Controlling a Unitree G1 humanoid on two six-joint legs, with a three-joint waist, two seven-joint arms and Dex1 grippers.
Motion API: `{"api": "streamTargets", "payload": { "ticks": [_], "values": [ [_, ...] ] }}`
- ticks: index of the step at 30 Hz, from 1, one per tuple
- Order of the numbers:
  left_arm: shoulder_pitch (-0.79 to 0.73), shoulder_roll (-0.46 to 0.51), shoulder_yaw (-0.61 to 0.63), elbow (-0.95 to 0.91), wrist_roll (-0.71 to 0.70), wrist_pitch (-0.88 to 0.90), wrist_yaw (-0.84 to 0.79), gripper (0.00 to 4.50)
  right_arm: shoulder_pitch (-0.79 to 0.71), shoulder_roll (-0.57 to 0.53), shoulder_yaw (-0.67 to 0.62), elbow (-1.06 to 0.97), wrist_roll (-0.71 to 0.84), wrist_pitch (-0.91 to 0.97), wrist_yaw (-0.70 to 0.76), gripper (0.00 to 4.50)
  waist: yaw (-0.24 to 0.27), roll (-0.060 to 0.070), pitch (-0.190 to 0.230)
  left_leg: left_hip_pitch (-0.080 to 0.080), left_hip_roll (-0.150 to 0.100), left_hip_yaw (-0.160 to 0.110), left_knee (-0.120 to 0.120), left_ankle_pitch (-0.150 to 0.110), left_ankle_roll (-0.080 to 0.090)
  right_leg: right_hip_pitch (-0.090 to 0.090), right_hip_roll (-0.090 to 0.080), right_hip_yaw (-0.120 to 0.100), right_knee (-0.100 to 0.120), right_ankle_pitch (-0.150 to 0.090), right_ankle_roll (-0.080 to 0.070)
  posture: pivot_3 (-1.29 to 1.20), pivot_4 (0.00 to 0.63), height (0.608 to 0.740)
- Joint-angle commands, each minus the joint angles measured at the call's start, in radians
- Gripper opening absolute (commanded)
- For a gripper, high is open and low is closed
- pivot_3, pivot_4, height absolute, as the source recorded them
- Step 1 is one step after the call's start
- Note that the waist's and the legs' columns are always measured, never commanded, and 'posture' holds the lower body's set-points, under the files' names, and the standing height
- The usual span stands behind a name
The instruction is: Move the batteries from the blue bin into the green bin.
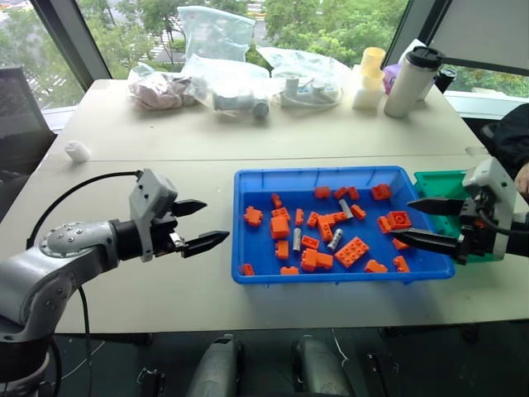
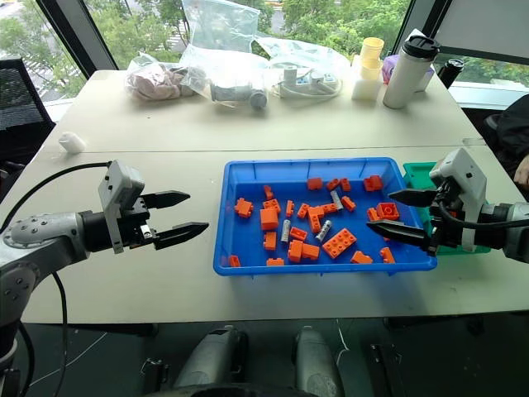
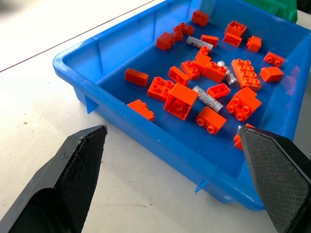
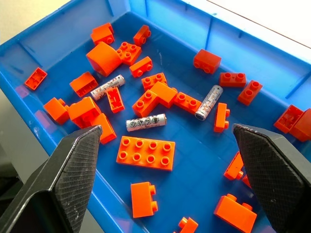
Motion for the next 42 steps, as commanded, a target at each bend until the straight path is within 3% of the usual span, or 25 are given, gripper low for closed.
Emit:
{"api": "streamTargets", "payload": {
  "ticks": [1, 13, 21, 28, 35, 39, 42],
  "values": [
    [-0.010, 0.018, 0.024, -0.005, -0.002, -0.032, -0.023, 4.50, -0.012, 0.008, -0.016, -0.002, -0.003, -0.016, 0.000, 4.43, 0.000, 0.000, 0.000, 0.000, 0.000, 0.000, 0.000, 0.000, 0.000, 0.000, 0.000, 0.000, 0.000, 0.000, 0.000, 0.00, 0.150, 0.740],
    [-0.032, 0.027, 0.012, 0.020, -0.006, -0.029, -0.042, 4.50, -0.015, 0.026, -0.012, -0.008, -0.011, -0.017, -0.017, 4.43, -0.001, 0.000, 0.000, 0.000, 0.000, 0.000, 0.000, 0.000, 0.000, 0.000, 0.000, 0.000, 0.000, 0.000, 0.000, 0.00, 0.150, 0.740],
    [-0.054, 0.165, 0.028, 0.067, 0.035, -0.056, -0.166, 4.50, -0.061, -0.009, 0.007, 0.038, -0.032, -0.027, 0.008, 4.43, -0.003, 0.000, 0.000, 0.000, 0.000, 0.000, 0.000, 0.000, 0.000, 0.000, 0.001, 0.000, 0.000, 0.000, 0.000, 0.00, 0.150, 0.740],
    [-0.088, 0.201, -0.010, 0.094, 0.051, -0.065, -0.217, 4.50, -0.084, -0.003, 0.036, 0.037, -0.048, -0.032, 0.016, 4.43, -0.002, 0.000, 0.000, 0.000, 0.000, 0.000, 0.000, 0.000, 0.000, 0.000, 0.000, 0.000, 0.000, 0.000, 0.000, 0.00, 0.150, 0.740],
    [-0.162, 0.250, -0.114, 0.110, 0.084, -0.094, -0.350, 4.50, -0.379, 0.052, 0.347, 0.053, -0.097, -0.087, 0.088, 4.43, -0.025, 0.000, 0.001, 0.001, 0.000, 0.000, 0.000, 0.000, 0.000, 0.000, 0.000, 0.000, 0.001, 0.000, 0.000, 0.00, 0.150, 0.740],
    [-0.179, 0.292, -0.165, 0.109, 0.137, -0.141, -0.417, 4.50, -0.559, 0.144, 0.597, 0.133, -0.233, -0.183, 0.186, 4.43, -0.031, 0.001, 0.001, 0.000, 0.001, 0.001, -0.001, 0.000, 0.000, -0.002, 0.001, -0.001, 0.001, 0.000, 0.000, 0.00, 0.150, 0.740],
    [-0.203, 0.290, -0.164, 0.103, 0.148, -0.142, -0.413, 4.50, -0.633, 0.215, 0.713, 0.192, -0.287, -0.197, 0.246, 4.43, -0.028, 0.000, 0.002, 0.000, 0.001, 0.001, 0.000, 0.000, 0.000, -0.002, 0.001, -0.001, 0.001, 0.000, 0.000, 0.00, 0.150, 0.740]
  ]
}}
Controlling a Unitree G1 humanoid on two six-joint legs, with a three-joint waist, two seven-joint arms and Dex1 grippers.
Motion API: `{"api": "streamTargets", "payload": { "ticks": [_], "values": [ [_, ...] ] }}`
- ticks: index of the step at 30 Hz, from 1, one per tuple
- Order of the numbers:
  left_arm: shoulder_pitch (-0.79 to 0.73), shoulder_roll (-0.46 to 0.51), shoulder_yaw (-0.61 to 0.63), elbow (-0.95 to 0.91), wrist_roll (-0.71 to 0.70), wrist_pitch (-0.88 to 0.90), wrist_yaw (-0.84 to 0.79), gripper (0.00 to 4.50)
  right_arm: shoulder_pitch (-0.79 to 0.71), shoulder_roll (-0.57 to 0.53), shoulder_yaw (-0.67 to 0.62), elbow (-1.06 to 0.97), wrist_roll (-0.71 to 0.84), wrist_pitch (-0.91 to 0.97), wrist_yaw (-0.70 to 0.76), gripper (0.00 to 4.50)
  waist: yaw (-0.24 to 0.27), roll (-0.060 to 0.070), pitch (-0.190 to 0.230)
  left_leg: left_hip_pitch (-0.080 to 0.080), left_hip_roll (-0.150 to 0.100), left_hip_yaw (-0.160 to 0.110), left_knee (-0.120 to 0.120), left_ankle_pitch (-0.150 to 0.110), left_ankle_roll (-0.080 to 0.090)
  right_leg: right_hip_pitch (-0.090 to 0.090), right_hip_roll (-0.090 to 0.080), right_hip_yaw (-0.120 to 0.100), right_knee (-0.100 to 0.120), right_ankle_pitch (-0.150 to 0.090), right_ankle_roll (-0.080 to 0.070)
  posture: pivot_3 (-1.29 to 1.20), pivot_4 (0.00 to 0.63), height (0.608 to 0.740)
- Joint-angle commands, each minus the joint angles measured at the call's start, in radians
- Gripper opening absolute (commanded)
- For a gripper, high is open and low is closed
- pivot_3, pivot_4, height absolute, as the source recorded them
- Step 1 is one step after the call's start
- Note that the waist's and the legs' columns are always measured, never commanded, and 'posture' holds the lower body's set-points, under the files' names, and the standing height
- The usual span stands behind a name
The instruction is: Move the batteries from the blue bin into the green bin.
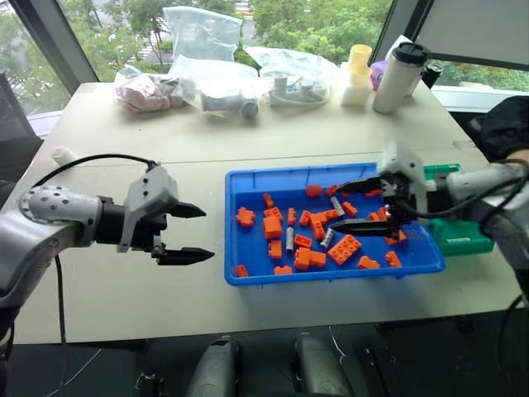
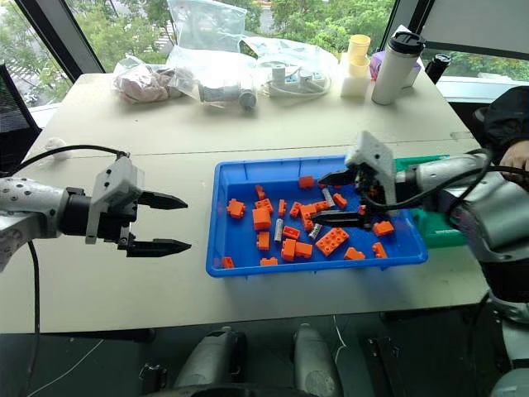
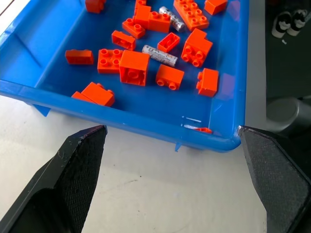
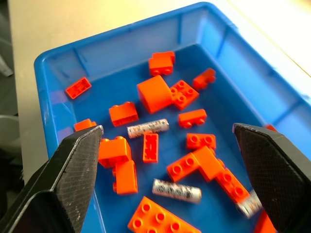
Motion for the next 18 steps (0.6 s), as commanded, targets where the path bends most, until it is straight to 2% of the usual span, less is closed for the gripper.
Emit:
{"api": "streamTargets", "payload": {
  "ticks": [1, 7, 18],
  "values": [
    [-0.035, 0.012, 0.016, -0.019, 0.012, -0.014, -0.004, 4.50, -0.060, 0.042, 0.126, 0.040, -0.095, -0.052, 0.068, 4.43, 0.006, 0.000, 0.000, -0.001, 0.000, 0.000, 0.000, 0.000, 0.000, -0.001, 0.000, 0.000, 0.000, 0.000, 0.000, 0.00, 0.150, 0.740],
    [-0.025, 0.015, 0.045, -0.128, -0.002, 0.025, 0.056, 4.50, -0.121, 0.151, 0.257, 0.133, -0.227, -0.080, 0.064, 4.43, 0.006, 0.000, 0.000, -0.011, -0.002, -0.001, 0.005, 0.000, 0.000, -0.010, -0.002, -0.001, 0.003, 0.000, 0.001, 0.00, 0.150, 0.740],
    [-0.040, 0.004, 0.026, -0.147, -0.030, 0.058, 0.060, 4.50, -0.155, 0.240, 0.331, 0.198, -0.356, -0.041, 0.054, 4.43, 0.006, 0.000, 0.000, -0.011, -0.002, -0.001, 0.004, 0.001, -0.001, -0.013, 0.000, 0.000, 0.005, 0.000, 0.000, 0.00, 0.150, 0.740]
  ]
}}
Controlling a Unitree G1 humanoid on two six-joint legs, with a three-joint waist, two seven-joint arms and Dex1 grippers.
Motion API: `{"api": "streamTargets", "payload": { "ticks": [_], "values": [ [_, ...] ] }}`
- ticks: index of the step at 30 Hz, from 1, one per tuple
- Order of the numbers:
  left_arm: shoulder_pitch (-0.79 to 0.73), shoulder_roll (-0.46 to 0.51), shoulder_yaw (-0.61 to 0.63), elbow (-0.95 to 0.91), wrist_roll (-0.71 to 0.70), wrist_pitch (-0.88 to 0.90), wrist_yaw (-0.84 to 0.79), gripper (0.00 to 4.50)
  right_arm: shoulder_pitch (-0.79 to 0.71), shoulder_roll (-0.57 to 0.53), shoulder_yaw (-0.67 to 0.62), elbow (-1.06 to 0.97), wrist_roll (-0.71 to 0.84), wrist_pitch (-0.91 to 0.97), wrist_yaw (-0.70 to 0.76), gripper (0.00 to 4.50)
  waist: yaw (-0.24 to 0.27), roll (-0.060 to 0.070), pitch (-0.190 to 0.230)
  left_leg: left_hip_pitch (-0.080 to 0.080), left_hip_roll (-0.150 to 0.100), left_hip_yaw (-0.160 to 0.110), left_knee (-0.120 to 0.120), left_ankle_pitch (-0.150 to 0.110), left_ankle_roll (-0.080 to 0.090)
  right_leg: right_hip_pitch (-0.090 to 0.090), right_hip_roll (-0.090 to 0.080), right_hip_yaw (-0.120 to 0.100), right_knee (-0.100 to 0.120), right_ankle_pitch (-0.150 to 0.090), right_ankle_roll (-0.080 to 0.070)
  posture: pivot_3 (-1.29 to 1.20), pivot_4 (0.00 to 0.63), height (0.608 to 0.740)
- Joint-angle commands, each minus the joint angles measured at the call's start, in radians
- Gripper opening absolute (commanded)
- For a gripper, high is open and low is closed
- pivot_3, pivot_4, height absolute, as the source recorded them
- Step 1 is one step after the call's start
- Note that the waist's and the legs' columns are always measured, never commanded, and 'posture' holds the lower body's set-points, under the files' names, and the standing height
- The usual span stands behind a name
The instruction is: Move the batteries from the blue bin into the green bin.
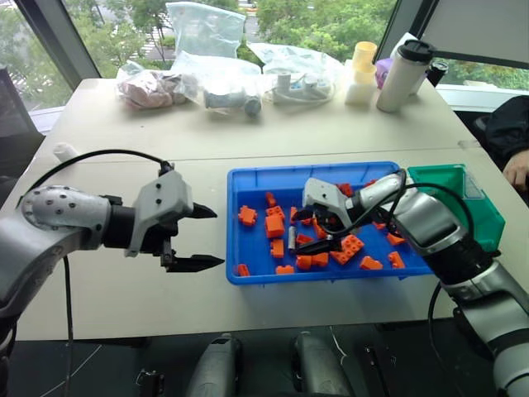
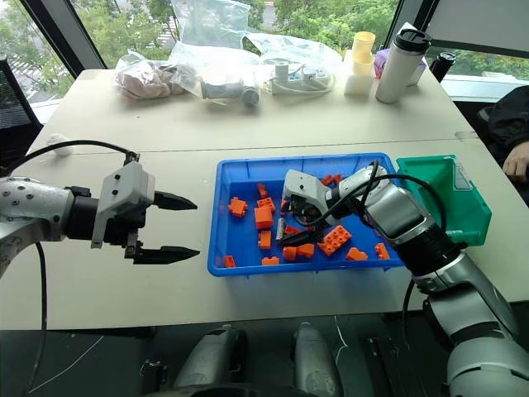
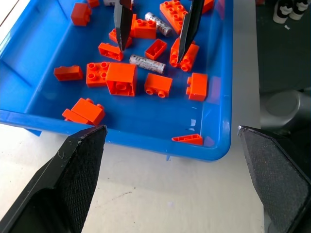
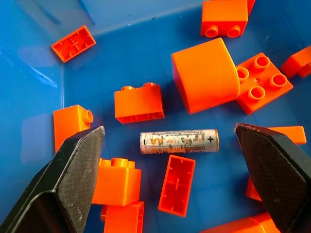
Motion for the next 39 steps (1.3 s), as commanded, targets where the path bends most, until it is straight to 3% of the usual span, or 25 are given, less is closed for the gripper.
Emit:
{"api": "streamTargets", "payload": {
  "ticks": [1, 15, 18, 21, 28, 33, 39],
  "values": [
    [-0.023, 0.002, 0.011, -0.008, -0.004, -0.005, 0.000, 4.50, -0.026, 0.013, 0.012, -0.009, -0.037, 0.022, -0.004, 4.43, 0.001, 0.000, 0.000, 0.000, 0.000, 0.000, 0.000, 0.000, 0.000, 0.000, 0.000, 0.000, 0.000, 0.000, 0.000, 0.00, 0.150, 0.740],
    [-0.040, -0.036, -0.029, 0.001, 0.025, -0.016, 0.018, 4.50, -0.024, 0.038, 0.083, -0.034, -0.113, 0.104, -0.009, 4.43, 0.000, 0.000, 0.000, 0.000, 0.000, 0.000, 0.000, 0.000, 0.000, 0.000, 0.000, 0.000, 0.000, 0.000, 0.000, 0.00, 0.150, 0.740],
    [-0.045, -0.051, -0.038, 0.003, 0.035, -0.020, 0.026, 4.50, -0.029, 0.050, 0.103, -0.008, -0.150, 0.082, -0.023, 3.64, -0.001, 0.000, 0.000, 0.000, 0.000, 0.000, 0.000, 0.000, 0.000, 0.000, 0.000, 0.000, 0.001, 0.000, 0.000, 0.00, 0.150, 0.740],
    [-0.047, -0.057, -0.039, 0.005, 0.040, -0.021, 0.027, 4.50, -0.032, 0.062, 0.093, -0.003, -0.154, 0.082, -0.024, 2.22, -0.001, 0.000, 0.000, 0.000, 0.000, 0.000, 0.000, 0.000, 0.000, 0.000, 0.001, 0.000, 0.001, 0.000, 0.000, 0.00, 0.150, 0.740],
    [-0.038, -0.051, -0.044, 0.001, 0.053, -0.024, 0.010, 4.50, -0.038, 0.063, 0.048, -0.024, -0.139, 0.090, -0.024, 2.21, -0.002, 0.000, 0.000, 0.000, 0.000, 0.000, 0.000, 0.000, 0.000, 0.000, 0.001, 0.000, 0.001, 0.000, 0.000, 0.00, 0.150, 0.740],
    [-0.055, -0.093, -0.032, 0.025, 0.038, -0.035, 0.020, 4.50, -0.026, 0.012, -0.087, -0.094, -0.095, 0.125, -0.056, 2.21, 0.003, 0.000, 0.000, 0.000, 0.000, 0.000, 0.000, 0.000, 0.000, 0.000, 0.000, 0.000, 0.001, 0.000, 0.000, 0.00, 0.150, 0.740],
    [-0.146, -0.260, -0.060, 0.138, 0.039, -0.076, 0.063, 4.50, 0.018, -0.112, -0.442, -0.202, 0.011, 0.311, -0.161, 2.21, 0.010, 0.000, 0.000, 0.000, -0.002, 0.000, 0.001, 0.000, 0.000, 0.000, -0.001, 0.000, 0.001, 0.000, 0.000, 0.00, 0.150, 0.740]
  ]
}}
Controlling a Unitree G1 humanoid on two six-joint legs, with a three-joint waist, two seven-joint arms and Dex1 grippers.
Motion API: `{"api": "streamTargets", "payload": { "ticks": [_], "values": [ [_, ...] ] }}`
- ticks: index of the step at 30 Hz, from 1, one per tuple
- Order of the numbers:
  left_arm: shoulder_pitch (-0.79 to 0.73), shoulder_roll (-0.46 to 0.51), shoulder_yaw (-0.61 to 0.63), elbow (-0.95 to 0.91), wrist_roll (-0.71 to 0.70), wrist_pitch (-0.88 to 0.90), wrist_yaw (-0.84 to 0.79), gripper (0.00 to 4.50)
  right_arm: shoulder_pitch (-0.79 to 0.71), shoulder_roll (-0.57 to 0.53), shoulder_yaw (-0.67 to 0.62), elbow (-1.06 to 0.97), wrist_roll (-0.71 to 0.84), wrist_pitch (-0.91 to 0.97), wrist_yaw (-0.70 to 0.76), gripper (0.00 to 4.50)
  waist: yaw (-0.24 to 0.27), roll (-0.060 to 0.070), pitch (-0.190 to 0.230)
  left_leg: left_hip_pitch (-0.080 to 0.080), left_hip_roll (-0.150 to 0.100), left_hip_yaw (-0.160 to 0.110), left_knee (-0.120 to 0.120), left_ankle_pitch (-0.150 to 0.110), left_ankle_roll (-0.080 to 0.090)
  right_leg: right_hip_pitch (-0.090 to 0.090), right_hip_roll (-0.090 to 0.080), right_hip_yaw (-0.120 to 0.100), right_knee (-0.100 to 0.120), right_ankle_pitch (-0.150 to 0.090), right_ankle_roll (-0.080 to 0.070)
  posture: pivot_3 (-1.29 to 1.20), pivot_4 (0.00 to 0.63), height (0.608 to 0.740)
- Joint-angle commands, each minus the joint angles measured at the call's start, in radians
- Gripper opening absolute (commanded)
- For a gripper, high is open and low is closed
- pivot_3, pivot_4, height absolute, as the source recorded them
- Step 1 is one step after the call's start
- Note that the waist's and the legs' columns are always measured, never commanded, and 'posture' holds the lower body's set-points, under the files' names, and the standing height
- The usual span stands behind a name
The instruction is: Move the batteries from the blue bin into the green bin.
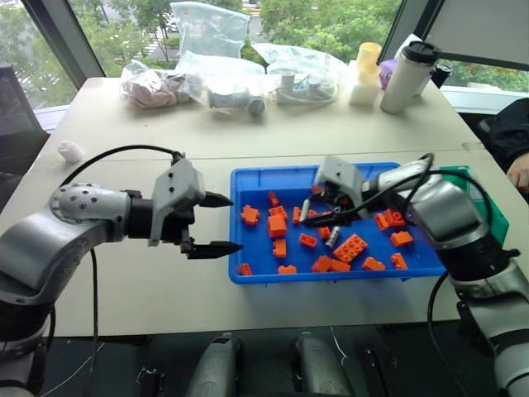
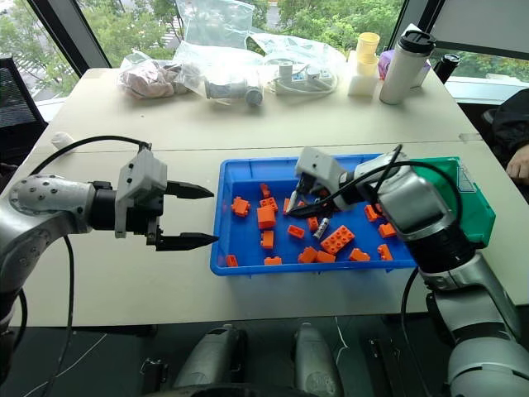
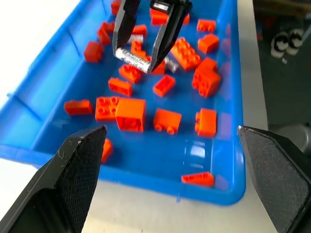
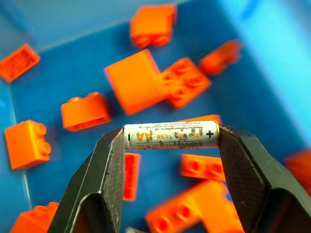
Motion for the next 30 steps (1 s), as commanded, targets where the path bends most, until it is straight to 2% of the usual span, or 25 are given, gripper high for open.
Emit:
{"api": "streamTargets", "payload": {
  "ticks": [1, 3, 6, 10, 15, 21, 23, 26, 30],
  "values": [
    [-0.076, -0.088, -0.036, 0.073, 0.021, -0.056, 0.014, 4.50, 0.038, -0.085, -0.256, -0.062, 0.051, 0.116, -0.082, 2.21, 0.005, 0.000, 0.000, 0.000, 0.000, 0.000, 0.000, 0.000, 0.000, 0.000, 0.000, 0.000, 0.000, 0.000, 0.000, 0.00, 0.150, 0.740],
    [-0.129, -0.151, -0.088, 0.125, 0.054, -0.089, 0.007, 4.50, 0.084, -0.121, -0.374, -0.055, 0.058, 0.143, -0.133, 2.21, 0.014, 0.000, 0.000, 0.000, 0.000, 0.000, 0.000, 0.000, 0.000, 0.000, 0.000, 0.000, 0.000, 0.000, 0.000, 0.00, 0.150, 0.740],
    [-0.220, -0.253, -0.172, 0.230, 0.113, -0.155, -0.023, 4.50, 0.228, -0.187, -0.521, 0.012, -0.023, 0.055, -0.251, 2.21, 0.022, -0.001, -0.001, 0.000, -0.001, 0.000, 0.000, 0.000, 0.000, 0.001, 0.000, 0.000, 0.000, 0.000, 0.000, 0.00, 0.150, 0.740],
    [-0.269, -0.312, -0.227, 0.308, 0.162, -0.214, -0.071, 4.50, 0.357, -0.189, -0.631, 0.028, -0.032, -0.020, -0.329, 2.21, 0.006, 0.000, -0.001, 0.001, -0.001, 0.003, 0.000, 0.000, 0.000, 0.001, 0.000, 0.002, 0.000, 0.000, 0.000, 0.00, 0.150, 0.740],
    [-0.293, -0.358, -0.280, 0.370, 0.230, -0.288, -0.116, 4.50, 0.459, -0.177, -0.700, -0.008, -0.017, -0.008, -0.393, 2.21, -0.016, 0.001, -0.002, 0.003, 0.001, 0.004, -0.001, 0.000, 0.000, 0.000, 0.003, 0.004, 0.003, 0.000, 0.000, 0.00, 0.150, 0.740],
    [-0.288, -0.387, -0.290, 0.377, 0.266, -0.309, -0.128, 4.50, 0.465, -0.164, -0.703, 0.033, -0.024, -0.035, -0.479, 2.21, -0.008, 0.001, -0.002, 0.003, 0.001, 0.004, 0.000, 0.000, 0.000, 0.000, 0.004, 0.005, 0.004, 0.000, 0.000, 0.00, 0.150, 0.740],
    [-0.285, -0.390, -0.284, 0.373, 0.268, -0.305, -0.125, 4.50, 0.458, -0.164, -0.692, 0.045, -0.014, -0.039, -0.484, 3.27, -0.007, 0.001, -0.002, 0.003, 0.001, 0.004, 0.000, 0.000, 0.000, 0.000, 0.004, 0.005, 0.004, 0.000, 0.000, 0.00, 0.150, 0.740],
    [-0.278, -0.385, -0.275, 0.366, 0.273, -0.300, -0.121, 4.50, 0.442, -0.170, -0.668, 0.073, -0.017, -0.051, -0.500, 4.45, -0.007, 0.001, -0.002, 0.003, 0.001, 0.004, 0.000, 0.000, 0.000, 0.000, 0.003, 0.005, 0.004, 0.000, 0.000, 0.00, 0.150, 0.740],
    [-0.270, -0.367, -0.263, 0.361, 0.282, -0.298, -0.119, 4.50, 0.414, -0.177, -0.652, 0.090, -0.012, -0.067, -0.508, 4.45, -0.007, 0.002, -0.002, 0.003, 0.001, 0.004, 0.000, 0.000, 0.000, 0.000, 0.003, 0.005, 0.004, 0.000, 0.000, 0.00, 0.150, 0.740]
  ]
}}
